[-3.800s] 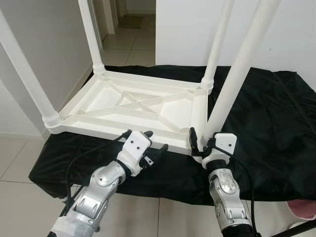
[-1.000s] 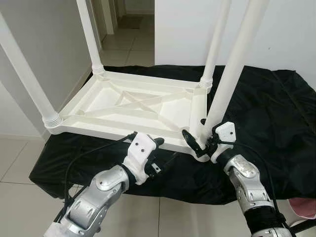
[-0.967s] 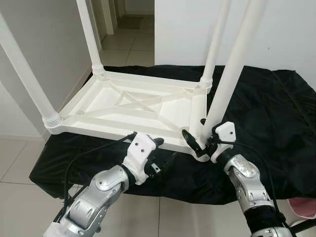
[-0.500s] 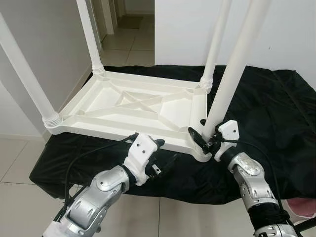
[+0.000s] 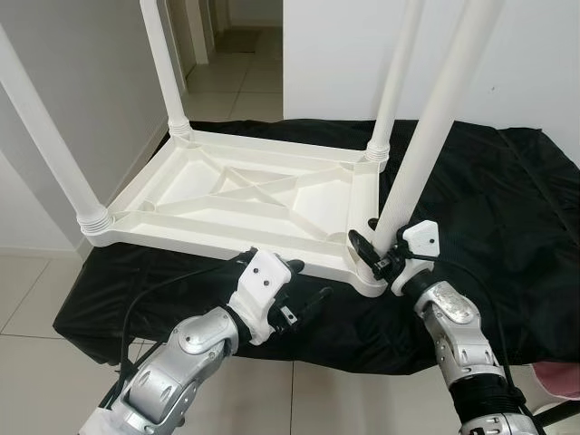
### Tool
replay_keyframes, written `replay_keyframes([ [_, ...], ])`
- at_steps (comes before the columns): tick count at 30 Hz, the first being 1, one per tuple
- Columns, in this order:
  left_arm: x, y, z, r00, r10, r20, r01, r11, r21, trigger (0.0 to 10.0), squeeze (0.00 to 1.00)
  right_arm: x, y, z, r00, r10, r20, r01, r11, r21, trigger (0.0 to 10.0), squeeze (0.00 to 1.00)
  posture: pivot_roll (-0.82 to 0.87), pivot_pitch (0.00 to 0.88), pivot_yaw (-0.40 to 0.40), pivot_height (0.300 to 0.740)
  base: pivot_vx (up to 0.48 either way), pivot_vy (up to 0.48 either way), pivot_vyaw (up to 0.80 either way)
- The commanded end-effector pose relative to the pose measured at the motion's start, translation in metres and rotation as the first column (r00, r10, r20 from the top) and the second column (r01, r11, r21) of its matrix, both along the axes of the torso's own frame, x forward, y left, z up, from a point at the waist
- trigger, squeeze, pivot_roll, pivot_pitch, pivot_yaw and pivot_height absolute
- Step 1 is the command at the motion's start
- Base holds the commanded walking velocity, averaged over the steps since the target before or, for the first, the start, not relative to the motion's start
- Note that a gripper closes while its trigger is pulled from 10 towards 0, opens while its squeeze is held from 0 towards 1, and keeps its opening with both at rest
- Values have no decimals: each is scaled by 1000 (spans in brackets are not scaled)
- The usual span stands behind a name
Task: Building children table
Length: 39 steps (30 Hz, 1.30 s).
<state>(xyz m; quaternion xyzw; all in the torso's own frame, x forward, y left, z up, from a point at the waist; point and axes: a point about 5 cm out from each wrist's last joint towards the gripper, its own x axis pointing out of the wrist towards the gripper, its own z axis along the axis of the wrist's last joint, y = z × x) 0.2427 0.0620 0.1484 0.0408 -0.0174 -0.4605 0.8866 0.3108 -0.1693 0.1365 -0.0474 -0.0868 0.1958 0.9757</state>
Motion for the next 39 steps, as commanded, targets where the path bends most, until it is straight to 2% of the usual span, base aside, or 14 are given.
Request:
replay_keyframes([
  [1,-7,-2,-5,992,-128,-17,129,991,24,10000,0,-2,1,-18,994,-63,-91,62,998,-17,10000,0,-46,0,45,740,0,0,0],
  [2,-7,-2,-5,992,-128,-17,129,991,24,10000,0,-2,1,-18,994,-63,-91,62,998,-17,10000,0,-46,0,45,740,0,0,0],
  [5,-7,-3,-7,992,-127,-22,127,992,24,10000,0,-6,3,-23,959,-250,-135,254,967,10,10000,0,-44,0,40,740,0,0,0],
  [11,-6,-1,-7,993,-119,-23,119,993,25,10000,0,-18,12,-25,915,-374,-154,387,920,62,10000,0,-42,0,37,740,0,0,0],
  [12,-5,0,-8,993,-116,-23,116,993,25,10000,0,-25,21,-26,887,-433,-164,451,887,100,10000,0,-35,0,30,740,0,0,0],
  [16,-4,0,-8,993,-113,-23,114,993,24,10000,0,-31,28,-27,859,-479,-182,503,857,117,10000,0,-35,0,30,740,0,0,0],
  [18,-5,0,-6,993,-114,-22,114,993,20,10000,0,-36,33,-29,824,-529,-206,558,819,130,10000,0,-28,0,28,740,0,0,0],
  [24,-5,3,-4,994,-107,-32,107,994,0,10000,0,-43,42,-27,811,-545,-214,578,804,139,10000,0,-31,0,34,740,0,0,0],
  [25,-4,2,-4,993,-111,-31,111,994,1,10000,0,-42,42,-24,820,-534,-207,566,810,152,10000,1000,-34,0,36,740,0,0,0],
  [26,-4,2,-4,993,-111,-31,111,994,1,10000,0,-42,42,-24,820,-534,-207,566,810,152,10000,1000,-34,0,36,740,0,0,0],
  [28,-1,-1,0,991,-130,-17,130,991,8,10000,0,-35,36,-5,884,-451,-125,468,858,212,10000,1000,-38,0,44,740,0,0,0],
  [31,0,-2,2,991,-133,-11,133,991,7,10000,0,-34,33,0,898,-427,-108,441,872,214,10000,1000,-44,4,48,740,0,0,0],
  [32,1,-3,4,991,-133,-5,133,991,3,10000,0,-32,28,2,918,-386,-91,396,895,207,10000,0,-47,0,50,740,0,0,0],
  [39,7,-5,10,991,-134,19,134,991,-6,10000,0,-25,13,14,984,-173,-36,176,972,157,10000,0,-43,0,47,740,0,0,0],
])
